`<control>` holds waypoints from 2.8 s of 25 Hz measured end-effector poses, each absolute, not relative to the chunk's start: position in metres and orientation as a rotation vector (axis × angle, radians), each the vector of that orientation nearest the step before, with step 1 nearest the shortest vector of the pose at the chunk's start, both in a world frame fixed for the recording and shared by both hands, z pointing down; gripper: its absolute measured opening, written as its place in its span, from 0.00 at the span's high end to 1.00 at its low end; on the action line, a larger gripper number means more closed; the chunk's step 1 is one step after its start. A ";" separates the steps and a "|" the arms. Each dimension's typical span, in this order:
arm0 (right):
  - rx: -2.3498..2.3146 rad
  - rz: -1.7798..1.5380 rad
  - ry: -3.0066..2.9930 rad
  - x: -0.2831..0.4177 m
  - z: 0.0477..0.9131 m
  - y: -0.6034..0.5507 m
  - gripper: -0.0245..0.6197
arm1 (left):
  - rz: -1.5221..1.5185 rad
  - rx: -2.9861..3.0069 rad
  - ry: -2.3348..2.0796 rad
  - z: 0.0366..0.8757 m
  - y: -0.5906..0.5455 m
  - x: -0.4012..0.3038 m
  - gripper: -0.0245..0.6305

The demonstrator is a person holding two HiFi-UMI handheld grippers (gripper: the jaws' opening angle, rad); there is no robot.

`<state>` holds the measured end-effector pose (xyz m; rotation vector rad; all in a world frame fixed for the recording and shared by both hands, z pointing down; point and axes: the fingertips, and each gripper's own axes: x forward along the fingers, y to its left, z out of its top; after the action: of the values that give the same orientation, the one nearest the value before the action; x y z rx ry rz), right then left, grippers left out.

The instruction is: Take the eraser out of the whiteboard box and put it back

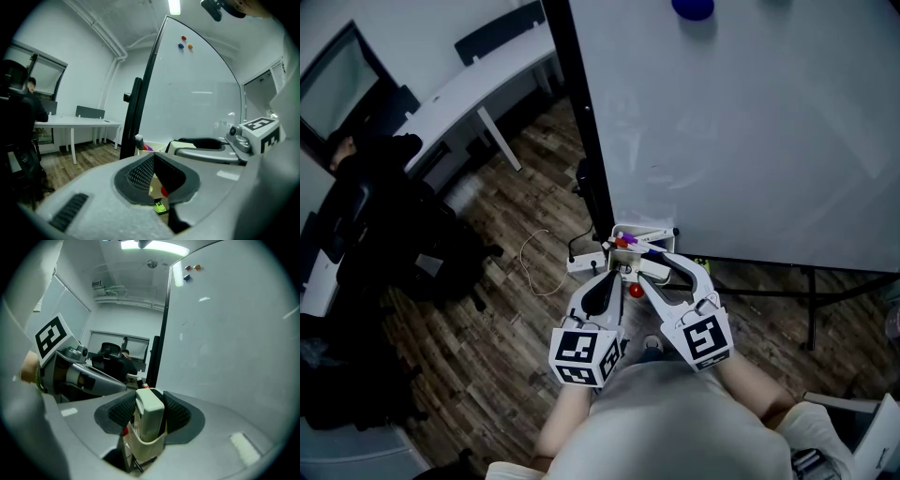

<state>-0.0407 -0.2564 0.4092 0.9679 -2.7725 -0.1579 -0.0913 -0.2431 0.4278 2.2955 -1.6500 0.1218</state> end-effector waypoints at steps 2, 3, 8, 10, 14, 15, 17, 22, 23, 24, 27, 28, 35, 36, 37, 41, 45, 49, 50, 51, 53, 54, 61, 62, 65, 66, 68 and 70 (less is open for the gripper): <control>0.963 -0.149 -2.770 -0.041 0.413 -0.257 0.67 | 0.122 2.294 -1.651 0.428 -0.245 -0.091 0.96; 0.960 -0.145 -2.769 -0.041 0.414 -0.257 0.67 | 0.122 2.294 -1.651 0.428 -0.245 -0.091 0.96; 0.953 -0.127 -2.763 -0.042 0.419 -0.259 0.66 | 0.127 2.291 -1.651 0.430 -0.246 -0.091 0.96; 0.953 -0.112 -2.761 -0.041 0.421 -0.260 0.66 | 0.127 2.292 -1.650 0.430 -0.246 -0.090 0.96; 0.953 -0.094 -2.751 -0.041 0.426 -0.260 0.66 | 0.124 2.294 -1.645 0.431 -0.246 -0.089 0.96; 0.953 -0.090 -2.748 -0.041 0.427 -0.260 0.66 | 0.124 2.294 -1.643 0.431 -0.246 -0.088 0.96; 0.954 -0.081 -2.744 -0.041 0.428 -0.260 0.66 | 0.124 2.295 -1.641 0.430 -0.245 -0.088 0.96; 0.956 -0.059 -2.734 -0.040 0.432 -0.261 0.65 | 0.121 2.293 -1.637 0.430 -0.245 -0.086 0.96; 0.956 -0.056 -2.731 -0.040 0.433 -0.261 0.65 | 0.120 2.293 -1.636 0.431 -0.244 -0.086 0.96; 0.956 -0.056 -2.730 -0.040 0.434 -0.260 0.65 | 0.119 2.293 -1.636 0.431 -0.244 -0.086 0.96; 0.955 -0.064 -2.725 -0.041 0.434 -0.259 0.65 | 0.119 2.290 -1.638 0.431 -0.242 -0.087 0.96; 0.955 -0.065 -2.724 -0.041 0.434 -0.259 0.65 | 0.119 2.290 -1.639 0.431 -0.242 -0.088 0.96; 0.965 -0.084 -2.722 -0.039 0.432 -0.260 0.60 | 0.121 2.293 -1.639 0.429 -0.238 -0.088 0.96; 0.968 -0.077 -2.724 -0.039 0.431 -0.259 0.60 | 0.121 2.294 -1.638 0.429 -0.238 -0.088 0.96; 0.970 -0.075 -2.725 -0.039 0.431 -0.259 0.60 | 0.122 2.295 -1.636 0.429 -0.238 -0.087 0.96; 0.975 -0.081 -2.723 -0.039 0.430 -0.258 0.60 | 0.125 2.303 -1.628 0.429 -0.236 -0.086 0.96; 0.990 -0.078 -2.724 -0.038 0.427 -0.254 0.60 | 0.125 2.312 -1.619 0.429 -0.233 -0.085 0.96; 1.015 -0.085 -2.729 -0.035 0.421 -0.250 0.61 | 0.128 2.317 -1.608 0.429 -0.230 -0.086 0.96; 1.022 -0.086 -2.730 -0.035 0.420 -0.249 0.61 | 0.129 2.318 -1.605 0.430 -0.229 -0.085 0.96; 1.029 -0.086 -2.731 -0.034 0.419 -0.248 0.61 | 0.130 2.320 -1.602 0.430 -0.228 -0.085 0.96; 1.045 -0.091 -2.730 -0.032 0.417 -0.246 0.62 | 0.131 2.326 -1.594 0.431 -0.226 -0.084 0.96; 1.054 -0.093 -2.728 -0.032 0.416 -0.245 0.63 | 0.131 2.329 -1.591 0.431 -0.225 -0.084 0.96; 1.101 -0.089 -2.725 -0.027 0.412 -0.231 0.70 | 0.132 2.352 -1.557 0.432 -0.215 -0.080 0.96; 1.107 -0.089 -2.725 -0.026 0.412 -0.229 0.71 | 0.132 2.355 -1.552 0.432 -0.213 -0.079 0.96; 1.122 -0.108 -2.719 -0.024 0.411 -0.223 0.73 | 0.134 2.366 -1.537 0.431 -0.208 -0.078 0.96; 1.126 -0.119 -2.717 -0.024 0.411 -0.221 0.73 | 0.134 2.369 -1.533 0.431 -0.206 -0.078 0.96; 1.139 -0.118 -2.714 -0.024 0.411 -0.217 0.74 | 0.134 2.374 -1.525 0.432 -0.203 -0.078 0.96; 1.157 -0.091 -2.714 -0.024 0.410 -0.211 0.75 | 0.134 2.378 -1.517 0.433 -0.199 -0.078 0.96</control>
<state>-0.0235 -0.2113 0.4105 1.1570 -2.7141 -0.0908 -0.0775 -0.1987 0.4327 2.3784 -1.5167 0.1342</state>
